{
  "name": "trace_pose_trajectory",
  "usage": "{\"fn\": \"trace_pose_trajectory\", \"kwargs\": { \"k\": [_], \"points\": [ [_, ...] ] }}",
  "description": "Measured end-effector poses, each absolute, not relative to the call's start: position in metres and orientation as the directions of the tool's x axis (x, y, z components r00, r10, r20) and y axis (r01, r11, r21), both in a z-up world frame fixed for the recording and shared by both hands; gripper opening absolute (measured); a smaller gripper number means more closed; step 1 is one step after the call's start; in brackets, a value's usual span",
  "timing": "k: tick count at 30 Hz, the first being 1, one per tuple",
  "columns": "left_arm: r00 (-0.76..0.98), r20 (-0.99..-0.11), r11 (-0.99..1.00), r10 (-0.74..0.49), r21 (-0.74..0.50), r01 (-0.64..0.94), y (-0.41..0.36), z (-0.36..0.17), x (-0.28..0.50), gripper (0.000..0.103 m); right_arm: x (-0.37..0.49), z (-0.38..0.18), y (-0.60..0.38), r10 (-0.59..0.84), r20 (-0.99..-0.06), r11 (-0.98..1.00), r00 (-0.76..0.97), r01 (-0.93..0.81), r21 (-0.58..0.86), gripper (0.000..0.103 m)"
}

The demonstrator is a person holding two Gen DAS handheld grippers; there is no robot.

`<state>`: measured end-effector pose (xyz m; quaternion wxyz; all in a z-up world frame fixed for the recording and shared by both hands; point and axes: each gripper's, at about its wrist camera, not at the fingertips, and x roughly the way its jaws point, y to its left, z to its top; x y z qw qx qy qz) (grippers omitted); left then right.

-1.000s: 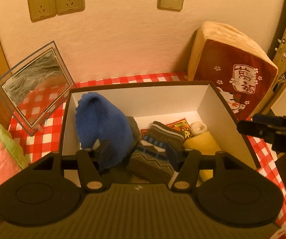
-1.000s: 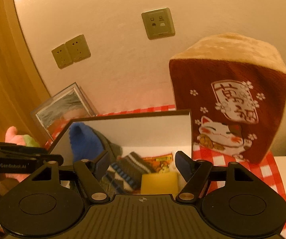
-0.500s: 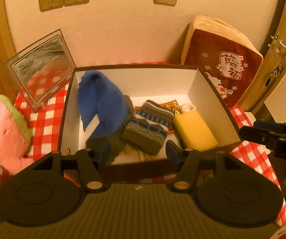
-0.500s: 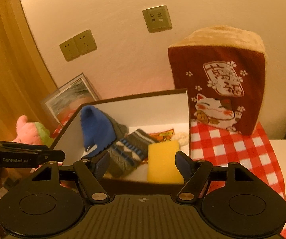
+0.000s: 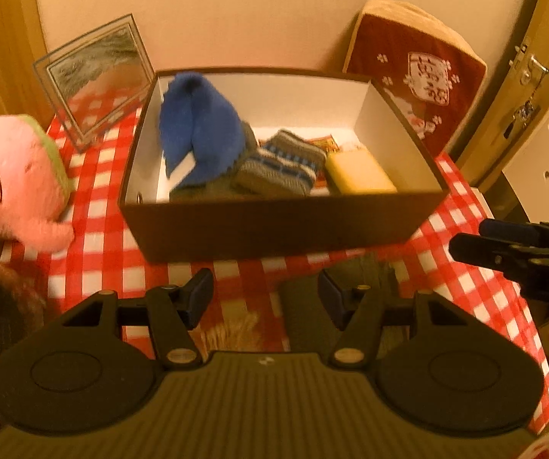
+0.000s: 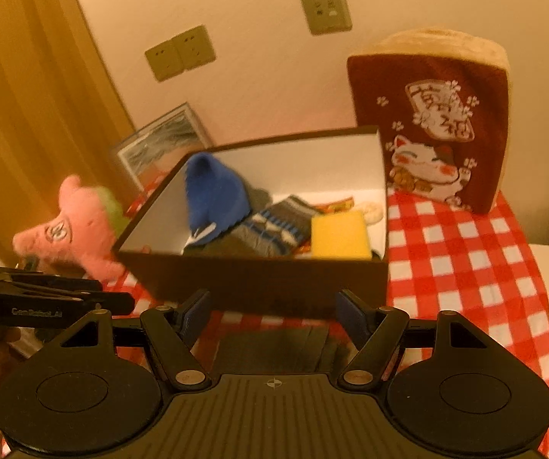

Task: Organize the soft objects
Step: 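Move both grippers back out of the box toward the grey cloth and swab bag, then grasp the grey cloth with the right gripper while the left grasps the cotton swab bag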

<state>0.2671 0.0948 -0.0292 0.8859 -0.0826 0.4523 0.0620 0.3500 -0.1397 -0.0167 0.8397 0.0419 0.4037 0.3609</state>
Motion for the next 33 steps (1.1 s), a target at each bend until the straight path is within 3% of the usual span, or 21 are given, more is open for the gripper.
{"fn": "trace_pose_trajectory", "kwargs": {
  "k": [14, 33],
  "points": [
    [0.536, -0.844, 0.978, 0.024, -0.091, -0.188, 0.076, -0.04, 0.221, 0.058, 0.294, -0.028, -0.141, 0.637, -0.681, 0.72, 0.361, -0.594, 0.358, 0.072],
    [0.426, -0.904, 0.967, 0.027, -0.085, -0.242, 0.075, -0.089, 0.17, 0.058, 0.234, -0.076, -0.113, 0.558, -0.766, 0.654, 0.318, -0.737, 0.171, 0.072]
  ]
}}
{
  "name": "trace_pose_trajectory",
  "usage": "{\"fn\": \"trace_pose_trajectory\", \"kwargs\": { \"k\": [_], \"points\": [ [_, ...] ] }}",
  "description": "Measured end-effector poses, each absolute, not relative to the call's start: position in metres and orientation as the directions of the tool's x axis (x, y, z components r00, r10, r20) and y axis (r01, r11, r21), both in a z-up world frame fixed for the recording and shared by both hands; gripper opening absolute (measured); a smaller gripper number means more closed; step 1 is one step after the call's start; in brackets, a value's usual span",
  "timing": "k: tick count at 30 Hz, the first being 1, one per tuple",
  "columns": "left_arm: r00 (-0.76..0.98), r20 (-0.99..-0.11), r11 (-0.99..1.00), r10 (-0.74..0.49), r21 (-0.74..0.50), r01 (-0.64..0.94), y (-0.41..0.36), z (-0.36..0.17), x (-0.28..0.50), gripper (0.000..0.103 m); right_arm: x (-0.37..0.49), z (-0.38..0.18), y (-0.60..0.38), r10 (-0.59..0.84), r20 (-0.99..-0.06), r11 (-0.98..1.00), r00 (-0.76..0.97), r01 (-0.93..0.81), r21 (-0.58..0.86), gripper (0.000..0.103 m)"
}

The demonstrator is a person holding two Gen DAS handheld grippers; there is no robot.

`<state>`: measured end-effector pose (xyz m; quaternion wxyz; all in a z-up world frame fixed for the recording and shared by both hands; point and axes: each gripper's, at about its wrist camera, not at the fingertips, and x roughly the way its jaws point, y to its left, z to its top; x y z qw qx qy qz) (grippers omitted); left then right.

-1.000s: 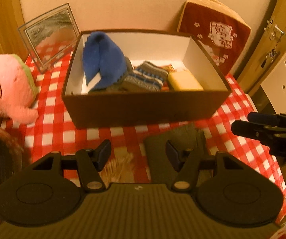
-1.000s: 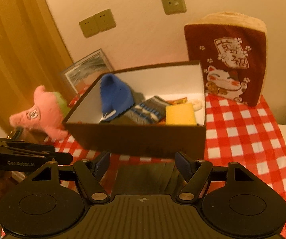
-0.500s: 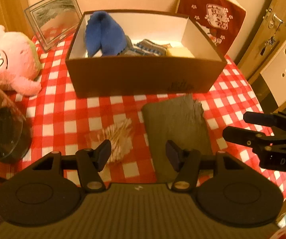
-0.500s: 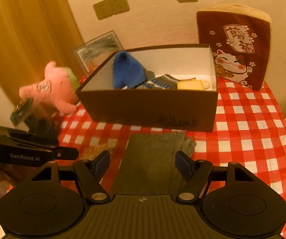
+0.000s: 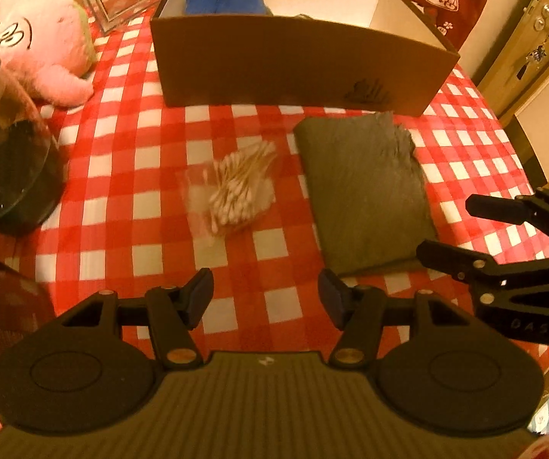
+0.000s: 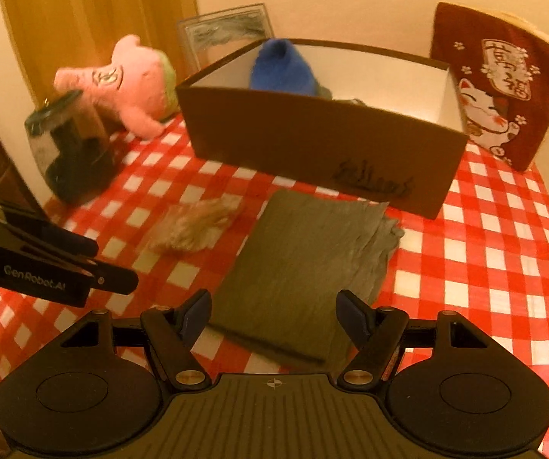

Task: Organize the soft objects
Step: 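Grasp the grey cloth with the right gripper while the left grasps the cotton swab bag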

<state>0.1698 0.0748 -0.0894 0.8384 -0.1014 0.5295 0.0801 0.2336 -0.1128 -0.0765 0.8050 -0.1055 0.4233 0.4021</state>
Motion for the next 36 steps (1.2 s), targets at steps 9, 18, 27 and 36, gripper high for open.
{"fn": "trace_pose_trajectory", "kwargs": {
  "k": [9, 18, 27, 36],
  "points": [
    [0.403, -0.915, 0.964, 0.031, -0.079, -0.253, 0.079, -0.104, 0.165, 0.058, 0.223, -0.102, -0.089, 0.509, -0.808, 0.606, 0.296, -0.79, 0.092, 0.072],
    [0.377, -0.926, 0.959, 0.033, -0.077, -0.274, 0.087, -0.117, 0.163, 0.058, 0.221, -0.129, -0.065, 0.488, -0.828, 0.575, 0.277, -0.816, 0.066, 0.075],
    [0.375, -0.926, 0.956, 0.033, -0.081, -0.283, 0.095, -0.123, 0.165, 0.058, 0.223, -0.149, -0.051, 0.451, -0.828, 0.569, 0.334, -0.822, -0.021, 0.084],
    [0.379, -0.925, 0.959, 0.016, -0.093, -0.269, 0.096, -0.126, 0.17, 0.058, 0.232, -0.155, -0.059, 0.488, -0.816, 0.603, 0.309, -0.795, 0.06, 0.088]
  ]
}}
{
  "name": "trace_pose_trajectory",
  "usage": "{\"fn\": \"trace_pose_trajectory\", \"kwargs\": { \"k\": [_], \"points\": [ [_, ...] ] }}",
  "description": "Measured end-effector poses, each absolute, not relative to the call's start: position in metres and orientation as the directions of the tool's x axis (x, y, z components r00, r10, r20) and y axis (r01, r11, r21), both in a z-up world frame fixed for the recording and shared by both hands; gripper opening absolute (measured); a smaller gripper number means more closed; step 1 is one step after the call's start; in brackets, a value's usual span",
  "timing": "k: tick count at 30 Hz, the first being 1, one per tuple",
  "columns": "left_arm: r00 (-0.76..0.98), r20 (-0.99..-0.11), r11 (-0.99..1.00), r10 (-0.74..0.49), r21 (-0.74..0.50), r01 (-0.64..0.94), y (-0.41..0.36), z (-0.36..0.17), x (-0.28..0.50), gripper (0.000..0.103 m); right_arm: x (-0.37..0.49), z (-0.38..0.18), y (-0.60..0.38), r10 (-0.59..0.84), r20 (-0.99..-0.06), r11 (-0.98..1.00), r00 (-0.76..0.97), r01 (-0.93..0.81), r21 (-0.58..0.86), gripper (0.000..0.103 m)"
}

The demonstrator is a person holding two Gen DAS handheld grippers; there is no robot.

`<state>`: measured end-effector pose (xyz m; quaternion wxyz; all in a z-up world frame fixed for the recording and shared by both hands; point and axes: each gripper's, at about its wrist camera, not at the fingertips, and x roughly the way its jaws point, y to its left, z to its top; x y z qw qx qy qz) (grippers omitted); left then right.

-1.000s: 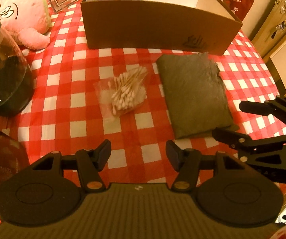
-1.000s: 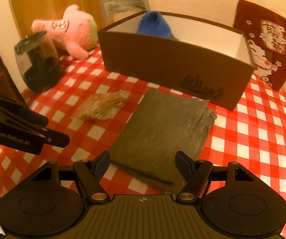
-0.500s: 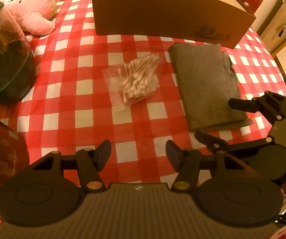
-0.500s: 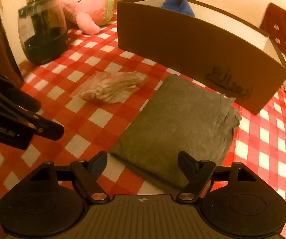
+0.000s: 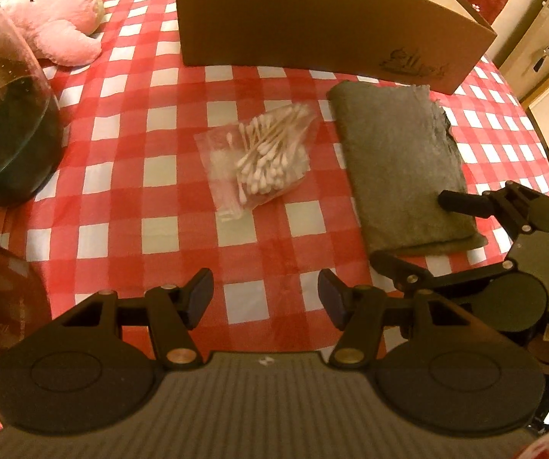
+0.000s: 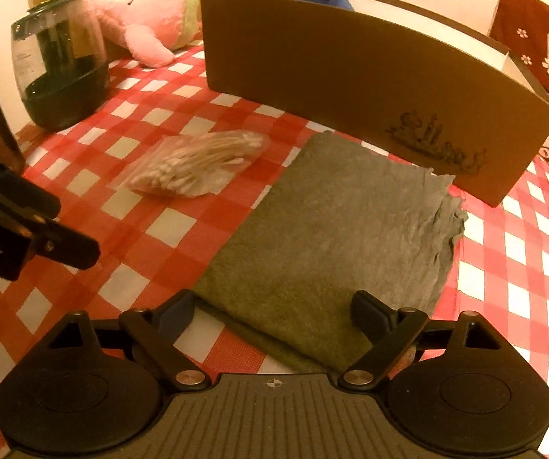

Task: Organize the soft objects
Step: 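Grasp the grey cloth with the right gripper while the left grasps the cotton swab bag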

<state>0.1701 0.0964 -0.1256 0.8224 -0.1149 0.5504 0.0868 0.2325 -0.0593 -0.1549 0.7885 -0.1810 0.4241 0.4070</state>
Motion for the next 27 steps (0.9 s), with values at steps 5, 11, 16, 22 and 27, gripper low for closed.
{"fn": "trace_pose_trajectory", "kwargs": {
  "k": [5, 11, 16, 22, 27],
  "points": [
    [0.39, -0.921, 0.961, 0.011, -0.098, -0.259, 0.095, -0.126, 0.173, 0.058, 0.234, -0.152, -0.065, 0.498, -0.805, 0.607, 0.323, -0.792, 0.058, 0.068],
    [0.403, -0.915, 0.964, 0.01, -0.099, -0.247, 0.093, -0.127, 0.178, 0.058, 0.245, -0.149, -0.075, 0.47, -0.801, 0.65, 0.371, -0.759, 0.029, 0.018],
    [0.424, -0.905, 0.969, 0.03, -0.078, -0.235, 0.096, -0.128, 0.185, 0.058, 0.256, -0.146, -0.081, 0.48, -0.81, 0.665, 0.338, -0.742, 0.085, 0.017],
    [0.451, -0.889, 0.974, 0.08, -0.026, -0.225, 0.102, -0.136, 0.199, 0.058, 0.254, -0.147, -0.075, 0.474, -0.811, 0.649, 0.342, -0.759, 0.059, 0.017],
    [0.456, -0.884, 0.975, 0.104, 0.001, -0.22, 0.107, -0.15, 0.212, 0.055, 0.256, -0.147, -0.077, 0.481, -0.812, 0.645, 0.331, -0.761, 0.073, 0.017]
  ]
}}
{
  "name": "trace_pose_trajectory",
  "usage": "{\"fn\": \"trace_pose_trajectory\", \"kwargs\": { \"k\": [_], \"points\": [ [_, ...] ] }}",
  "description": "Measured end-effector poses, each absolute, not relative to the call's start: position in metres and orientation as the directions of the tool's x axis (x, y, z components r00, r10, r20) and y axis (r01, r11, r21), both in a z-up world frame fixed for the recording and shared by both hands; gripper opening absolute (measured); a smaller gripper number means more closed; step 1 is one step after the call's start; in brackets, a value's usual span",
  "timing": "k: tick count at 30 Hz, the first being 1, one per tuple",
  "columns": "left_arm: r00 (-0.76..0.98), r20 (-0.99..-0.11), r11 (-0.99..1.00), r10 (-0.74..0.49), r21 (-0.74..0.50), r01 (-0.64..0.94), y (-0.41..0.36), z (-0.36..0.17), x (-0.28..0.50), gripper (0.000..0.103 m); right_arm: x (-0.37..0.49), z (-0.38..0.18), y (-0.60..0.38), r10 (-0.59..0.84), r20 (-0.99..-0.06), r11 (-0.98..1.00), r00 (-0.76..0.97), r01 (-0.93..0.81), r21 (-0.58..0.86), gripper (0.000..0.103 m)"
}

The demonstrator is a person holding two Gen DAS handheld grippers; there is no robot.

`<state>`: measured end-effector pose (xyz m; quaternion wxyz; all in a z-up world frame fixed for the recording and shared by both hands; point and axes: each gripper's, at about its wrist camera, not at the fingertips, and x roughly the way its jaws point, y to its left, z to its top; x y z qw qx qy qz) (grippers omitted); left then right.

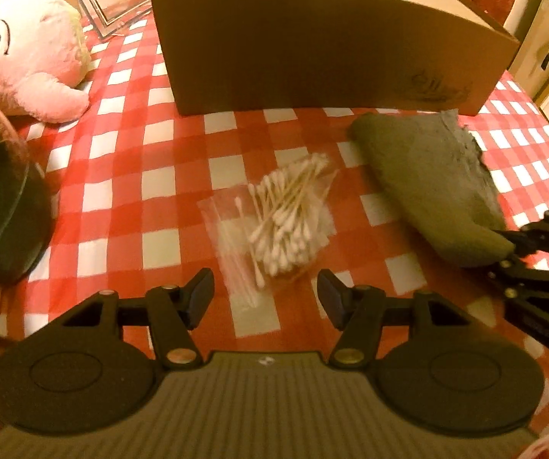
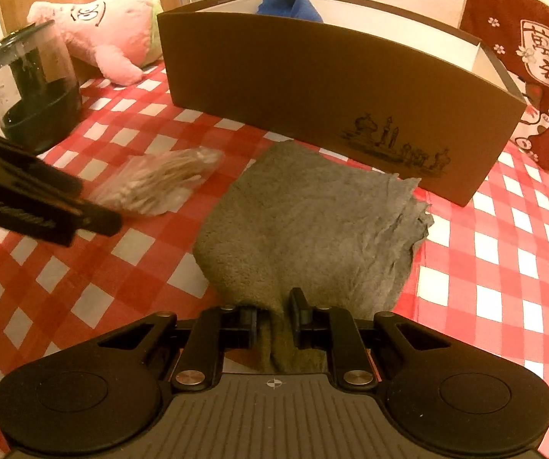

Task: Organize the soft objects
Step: 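Grasp the grey cloth with the right gripper while the left grasps the cotton swab bag, then lift the grey cloth with the right gripper while the left lifts the swab bag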

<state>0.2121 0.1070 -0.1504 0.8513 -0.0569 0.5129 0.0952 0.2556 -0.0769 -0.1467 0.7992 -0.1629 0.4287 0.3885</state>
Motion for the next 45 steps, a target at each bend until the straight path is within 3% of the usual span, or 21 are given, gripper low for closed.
{"fn": "trace_pose_trajectory", "kwargs": {
  "k": [1, 2, 5, 8, 16, 18, 22, 25, 26, 29, 33, 40, 45],
  "points": [
    [0.457, -0.883, 0.977, 0.109, 0.009, -0.215, 0.107, -0.153, 0.214, 0.05, 0.256, -0.147, -0.077, 0.483, -0.811, 0.645, 0.33, -0.76, 0.075, 0.017],
    [0.457, -0.883, 0.978, 0.109, 0.013, -0.208, 0.107, -0.154, 0.215, 0.036, 0.256, -0.147, -0.077, 0.484, -0.811, 0.645, 0.329, -0.761, 0.076, 0.017],
    [0.47, -0.879, 0.983, 0.087, -0.001, -0.184, 0.106, -0.156, 0.213, 0.016, 0.254, -0.146, -0.079, 0.486, -0.809, 0.641, 0.33, -0.764, 0.073, 0.017],
    [0.477, -0.875, 0.985, 0.088, 0.006, -0.17, 0.102, -0.154, 0.206, 0.009, 0.252, -0.144, -0.081, 0.49, -0.806, 0.635, 0.33, -0.77, 0.071, 0.017],
    [0.443, -0.895, 0.981, 0.053, -0.036, -0.191, 0.096, -0.147, 0.16, 0.01, 0.244, -0.14, -0.092, 0.501, -0.806, 0.624, 0.316, -0.777, 0.084, 0.017],
    [0.428, -0.903, 0.977, 0.046, -0.05, -0.209, 0.096, -0.145, 0.148, 0.016, 0.24, -0.14, -0.095, 0.501, -0.807, 0.62, 0.311, -0.78, 0.085, 0.017],
    [0.442, -0.896, 0.972, 0.038, -0.069, -0.223, 0.098, -0.137, 0.141, 0.041, 0.235, -0.14, -0.095, 0.496, -0.808, 0.613, 0.317, -0.787, 0.068, 0.018],
    [0.473, -0.88, 0.975, 0.031, -0.077, -0.208, 0.096, -0.13, 0.147, 0.056, 0.234, -0.141, -0.088, 0.485, -0.82, 0.595, 0.305, -0.802, 0.053, 0.031],
    [0.481, -0.876, 0.976, 0.028, -0.08, -0.204, 0.095, -0.129, 0.151, 0.062, 0.232, -0.141, -0.085, 0.481, -0.825, 0.584, 0.297, -0.81, 0.049, 0.041],
    [0.483, -0.875, 0.975, 0.033, -0.078, -0.208, 0.094, -0.133, 0.164, 0.062, 0.226, -0.143, -0.076, 0.483, -0.83, 0.545, 0.279, -0.837, 0.036, 0.068],
    [0.47, -0.881, 0.974, 0.063, -0.049, -0.221, 0.095, -0.144, 0.18, 0.062, 0.226, -0.146, -0.066, 0.484, -0.827, 0.542, 0.287, -0.84, 0.026, 0.073],
    [0.457, -0.887, 0.971, 0.063, -0.052, -0.234, 0.099, -0.155, 0.191, 0.04, 0.234, -0.148, -0.055, 0.501, -0.82, 0.538, 0.278, -0.842, 0.043, 0.073],
    [0.462, -0.884, 0.974, 0.062, -0.047, -0.221, 0.098, -0.154, 0.19, 0.032, 0.241, -0.146, -0.061, 0.496, -0.809, 0.582, 0.315, -0.812, 0.04, 0.038]
  ]
}}
